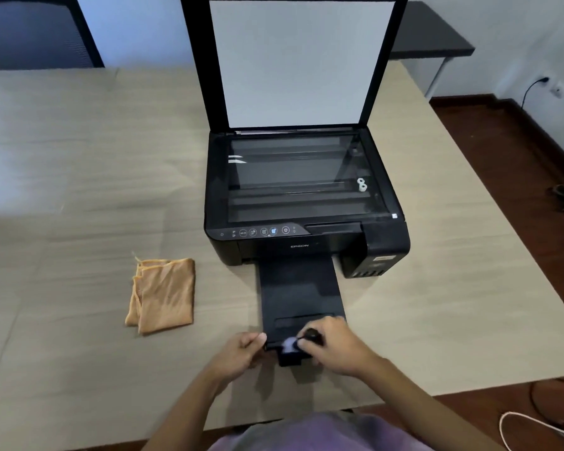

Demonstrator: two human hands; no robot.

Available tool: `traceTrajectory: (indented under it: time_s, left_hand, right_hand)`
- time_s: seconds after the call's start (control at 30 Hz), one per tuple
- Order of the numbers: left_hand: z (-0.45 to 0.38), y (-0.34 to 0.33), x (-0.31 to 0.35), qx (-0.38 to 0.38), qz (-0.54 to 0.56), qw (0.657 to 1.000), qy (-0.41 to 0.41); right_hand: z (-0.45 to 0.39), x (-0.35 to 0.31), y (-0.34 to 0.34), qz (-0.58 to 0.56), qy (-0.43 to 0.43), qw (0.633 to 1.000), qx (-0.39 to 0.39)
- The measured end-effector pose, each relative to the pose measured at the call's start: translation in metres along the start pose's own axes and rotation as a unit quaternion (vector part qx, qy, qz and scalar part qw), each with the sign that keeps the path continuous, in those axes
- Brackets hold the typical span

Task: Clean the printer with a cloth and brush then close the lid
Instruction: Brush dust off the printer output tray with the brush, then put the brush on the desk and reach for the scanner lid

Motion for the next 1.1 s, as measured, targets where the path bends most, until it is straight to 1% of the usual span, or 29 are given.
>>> traceTrajectory:
  time_s: [0.07,0.1,0.13,0.17,0.2,0.27,0.3,0.33,0.37,0.43,0.47,0.5,0.53,0.57,0.63,0.67,0.7,0.77,0.83,0.87,0.9,0.93,1.0,1.03,1.07,1.1]
  left_hand:
    - [-0.002,0.001,0.006,-0.003,-0.025,1.0,-0.007]
    - [-0.003,0.001,0.007,-0.004,-0.03,1.0,-0.008]
    - [-0.004,0.001,0.007,-0.003,-0.028,1.0,-0.008]
    - [-0.004,0.001,0.007,0.001,-0.024,1.0,-0.009]
    - [-0.006,0.0,0.005,0.003,-0.021,1.0,-0.011]
    - [-0.007,0.004,-0.001,0.01,-0.011,1.0,-0.015]
    - [-0.008,0.004,0.0,0.009,-0.016,1.0,-0.014]
    - [-0.008,0.003,0.001,0.006,-0.022,1.0,-0.013]
    - [-0.008,0.002,0.001,0.005,-0.027,1.0,-0.01]
    - [-0.007,0.002,0.002,0.011,-0.029,1.0,0.0]
    - [-0.007,0.002,0.002,0.016,-0.027,1.0,0.003]
    - [-0.006,0.001,0.003,0.019,-0.025,1.0,0.004]
    - [-0.005,0.0,0.004,0.02,-0.022,1.0,0.003]
    - [-0.004,0.0,0.004,0.018,-0.017,1.0,0.002]
    - [-0.002,0.0,0.005,0.02,-0.005,1.0,0.002]
    - [0.0,0.0,0.007,0.02,-0.002,1.0,0.005]
    - [0.001,0.0,0.008,0.017,0.001,1.0,0.009]
    - [0.004,-0.001,0.01,0.014,-0.004,1.0,0.01]
    - [0.006,-0.001,0.007,0.016,-0.006,1.0,0.02]
    - [0.007,0.0,0.005,0.018,-0.013,1.0,0.016]
    - [0.008,0.002,0.005,0.022,-0.026,0.999,0.005]
    - [0.011,0.004,0.007,0.033,-0.044,0.998,-0.006]
    - [0.019,0.021,0.012,0.088,-0.066,0.993,-0.032]
    - [0.029,0.032,0.016,0.128,-0.045,0.99,-0.045]
    - [0.039,0.041,0.021,0.156,0.004,0.986,-0.051]
    - [0.044,0.046,0.018,0.157,0.075,0.984,-0.046]
  right_hand:
    - [0.008,0.046,0.026,0.061,-0.11,0.991,0.039]
    - [0.012,0.062,0.034,0.083,-0.145,0.984,0.058]
    - [0.012,0.062,0.036,0.086,-0.152,0.982,0.069]
    - [0.007,0.046,0.03,0.088,-0.124,0.986,0.07]
    - [0.005,0.019,0.018,0.075,-0.077,0.993,0.051]
    - [0.002,-0.033,-0.017,0.01,0.026,0.999,-0.017]
    - [0.005,-0.041,-0.026,-0.004,0.043,0.999,-0.032]
    - [0.005,-0.033,-0.021,0.002,0.032,0.999,-0.019]
    - [0.004,-0.012,-0.006,0.03,-0.003,0.999,0.015]
    - [0.011,0.046,0.027,0.068,-0.119,0.988,0.069]
    - [0.017,0.065,0.042,0.064,-0.153,0.981,0.105]
    - [0.021,0.07,0.05,0.05,-0.155,0.976,0.142]
    - [0.021,0.061,0.05,0.036,-0.131,0.977,0.163]
    - [0.016,0.042,0.039,0.026,-0.091,0.984,0.151]
    - [0.005,-0.001,-0.003,0.019,-0.002,0.997,0.069]
    - [0.004,-0.013,-0.017,0.039,0.014,0.998,0.041]
    - [0.004,-0.009,-0.017,0.069,-0.011,0.997,0.036]
    - [0.01,0.026,0.018,0.113,-0.123,0.983,0.079]
    - [0.03,0.059,0.057,0.132,-0.231,0.956,0.121]
    - [0.038,0.061,0.07,0.139,-0.242,0.949,0.149]
    - [0.04,0.053,0.079,0.132,-0.224,0.95,0.174]
    - [0.037,0.039,0.08,0.105,-0.187,0.957,0.196]
    - [0.025,0.001,0.068,-0.008,-0.083,0.975,0.207]
    - [0.017,-0.023,0.058,-0.067,-0.029,0.978,0.197]
    - [0.009,-0.047,0.045,-0.103,0.011,0.978,0.179]
    - [-0.002,-0.066,0.03,-0.129,0.039,0.978,0.157]
Point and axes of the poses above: each hand's wrist, its own z-axis away from the middle knuckle, its own y-axis out of the back of the hand, x = y × z, the point moved 10 cm from there along -z, towards the middle knuckle, and after that the axes turned 10 degrees about -x, right-handed, at the moved point
